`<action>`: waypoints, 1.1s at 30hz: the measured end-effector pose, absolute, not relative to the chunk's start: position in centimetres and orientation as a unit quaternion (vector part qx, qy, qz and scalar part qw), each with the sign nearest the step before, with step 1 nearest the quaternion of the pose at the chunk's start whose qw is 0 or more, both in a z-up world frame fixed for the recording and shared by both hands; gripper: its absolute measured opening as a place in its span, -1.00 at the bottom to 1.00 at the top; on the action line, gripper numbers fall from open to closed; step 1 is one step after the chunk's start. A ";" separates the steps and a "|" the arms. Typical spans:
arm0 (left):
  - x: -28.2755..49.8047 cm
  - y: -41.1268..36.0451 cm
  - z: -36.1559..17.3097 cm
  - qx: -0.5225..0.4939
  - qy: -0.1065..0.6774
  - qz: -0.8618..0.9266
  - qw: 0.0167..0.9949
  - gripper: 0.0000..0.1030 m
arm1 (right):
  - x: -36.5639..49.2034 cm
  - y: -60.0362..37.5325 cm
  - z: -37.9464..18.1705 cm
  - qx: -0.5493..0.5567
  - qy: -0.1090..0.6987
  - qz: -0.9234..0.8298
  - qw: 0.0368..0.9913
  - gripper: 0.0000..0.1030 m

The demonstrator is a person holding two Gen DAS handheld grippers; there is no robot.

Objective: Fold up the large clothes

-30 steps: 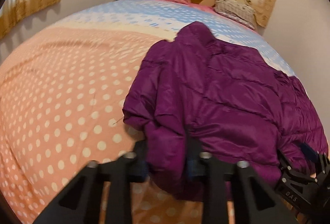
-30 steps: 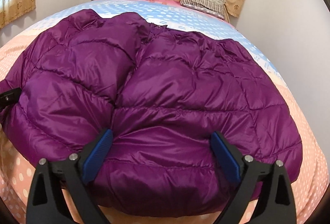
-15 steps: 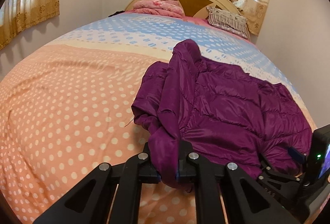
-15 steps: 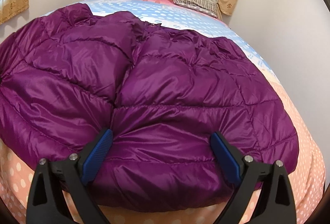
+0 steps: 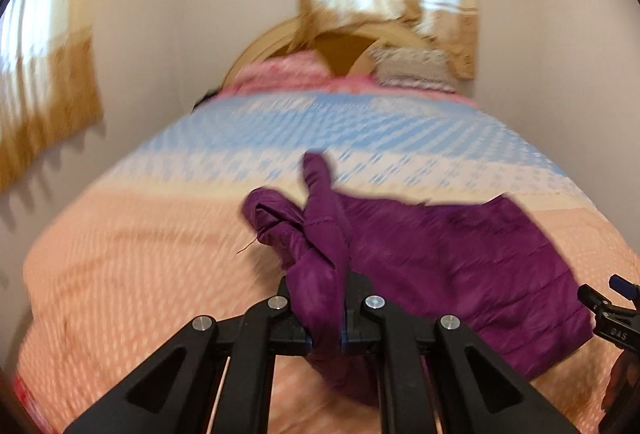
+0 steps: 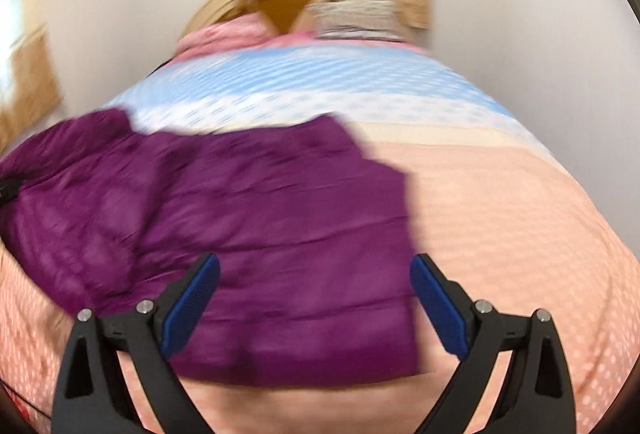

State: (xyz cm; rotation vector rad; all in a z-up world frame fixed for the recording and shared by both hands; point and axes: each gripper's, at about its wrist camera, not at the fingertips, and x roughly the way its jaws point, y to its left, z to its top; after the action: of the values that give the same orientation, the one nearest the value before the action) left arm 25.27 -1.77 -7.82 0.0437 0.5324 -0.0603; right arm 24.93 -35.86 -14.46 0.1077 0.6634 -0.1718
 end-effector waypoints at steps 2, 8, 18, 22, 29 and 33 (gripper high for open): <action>25.1 -5.6 -6.3 0.058 0.237 -0.050 0.968 -0.86 | 24.4 -38.7 -14.8 0.071 0.326 -0.113 0.936 0.90; 24.4 -18.4 -6.4 0.175 0.183 -0.134 0.958 -0.85 | 22.9 -46.6 -15.6 0.106 0.329 -0.197 0.917 0.90; 22.1 -32.2 -18.7 0.388 0.181 -0.250 0.869 -0.85 | 18.9 -54.1 -17.0 0.160 0.336 -0.271 0.888 0.90; 21.3 -32.6 -20.4 0.420 0.161 -0.246 0.858 -0.85 | 19.2 -54.8 -17.7 0.169 0.342 -0.268 0.885 0.90; 21.9 -32.4 -19.9 0.408 0.169 -0.252 0.861 -0.77 | 19.7 -54.1 -18.6 0.168 0.351 -0.251 0.887 0.90; 21.5 -32.5 -19.7 0.398 0.178 -0.254 0.863 -0.72 | 19.9 -53.6 -18.5 0.165 0.347 -0.245 0.890 0.90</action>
State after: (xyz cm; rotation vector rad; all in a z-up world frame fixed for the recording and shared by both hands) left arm 21.54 -32.52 -19.70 0.8350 0.3742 -0.5327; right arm 19.89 -53.59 -18.50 0.3418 0.7211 -0.5086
